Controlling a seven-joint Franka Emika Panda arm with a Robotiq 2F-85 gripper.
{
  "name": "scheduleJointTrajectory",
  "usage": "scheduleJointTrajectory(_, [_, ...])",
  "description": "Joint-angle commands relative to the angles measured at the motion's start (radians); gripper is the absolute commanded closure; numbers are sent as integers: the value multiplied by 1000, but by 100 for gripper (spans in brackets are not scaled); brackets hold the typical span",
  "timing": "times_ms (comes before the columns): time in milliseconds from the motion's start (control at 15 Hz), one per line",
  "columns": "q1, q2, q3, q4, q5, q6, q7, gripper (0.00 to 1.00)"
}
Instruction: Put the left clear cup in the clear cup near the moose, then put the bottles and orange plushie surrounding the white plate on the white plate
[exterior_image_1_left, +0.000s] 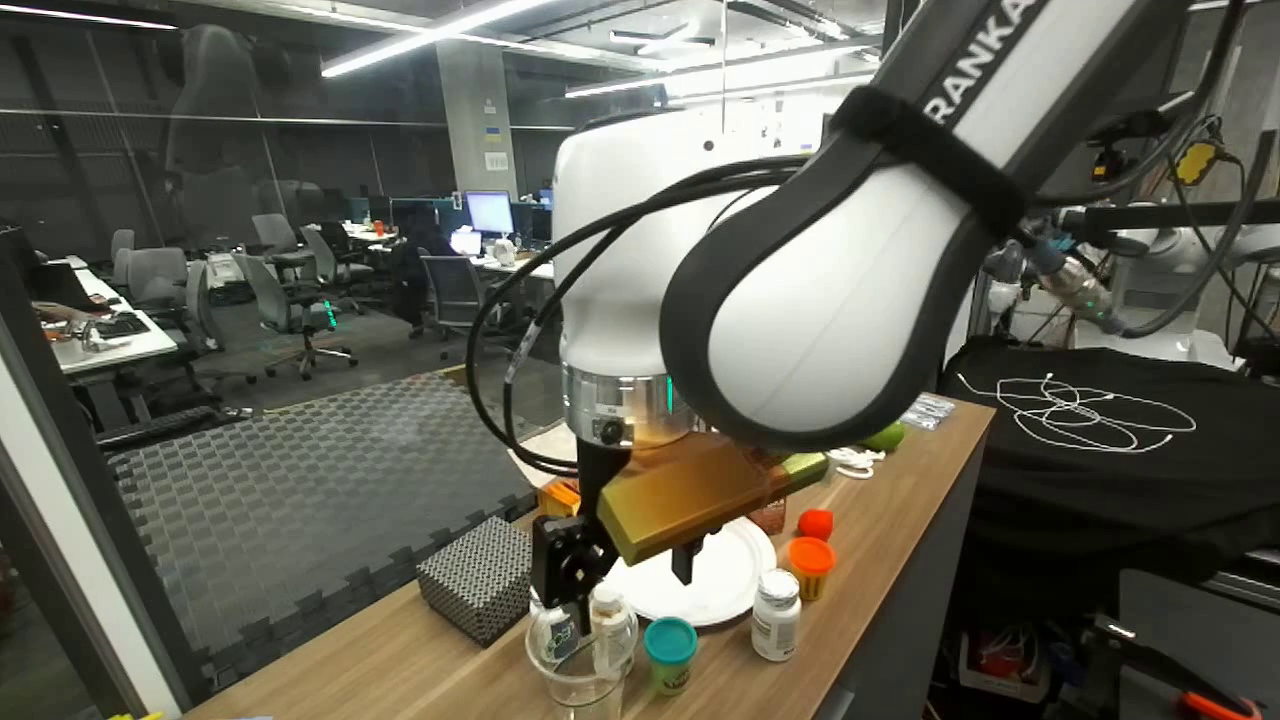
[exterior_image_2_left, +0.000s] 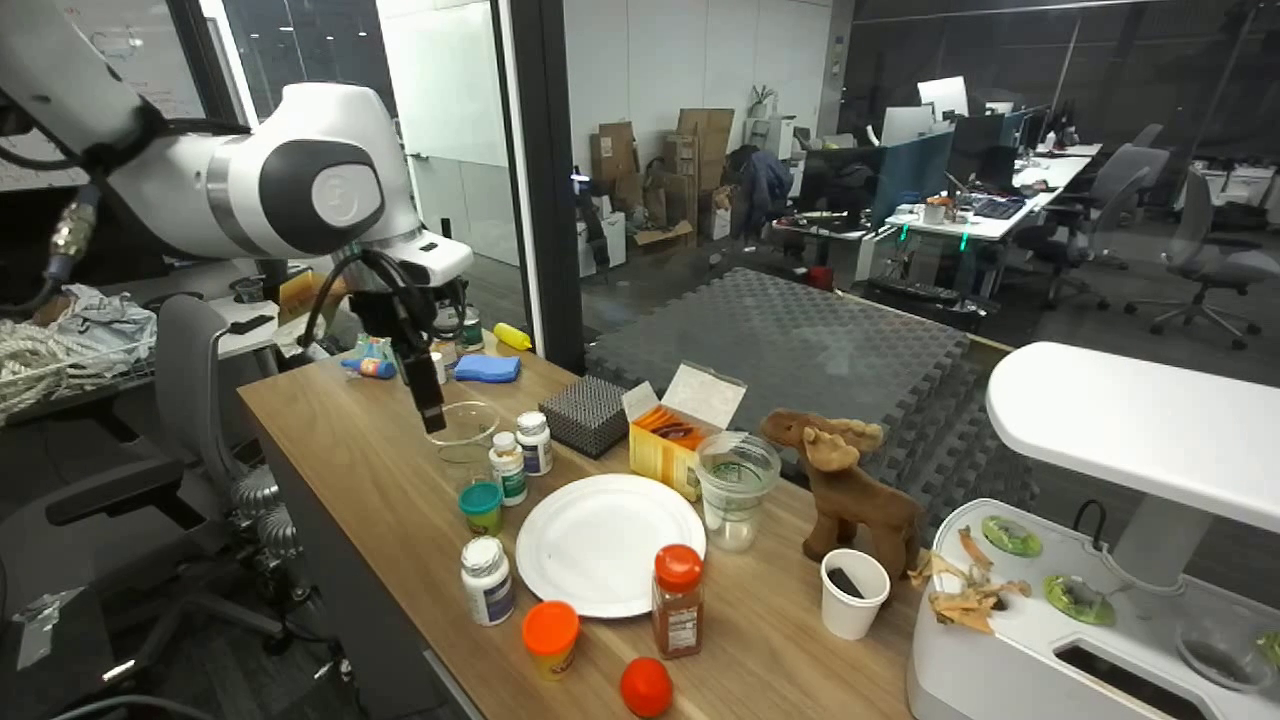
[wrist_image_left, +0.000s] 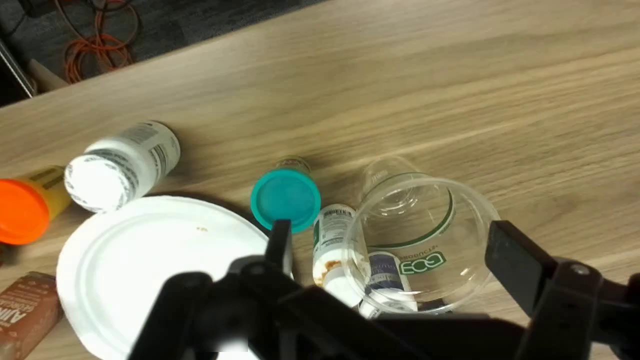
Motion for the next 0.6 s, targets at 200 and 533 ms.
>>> scheduleJointTrajectory(200, [132,142,-123,166,-119,-34,118,0])
scheduleJointTrajectory(533, [149,184,-164,181,-106,-23,135,0])
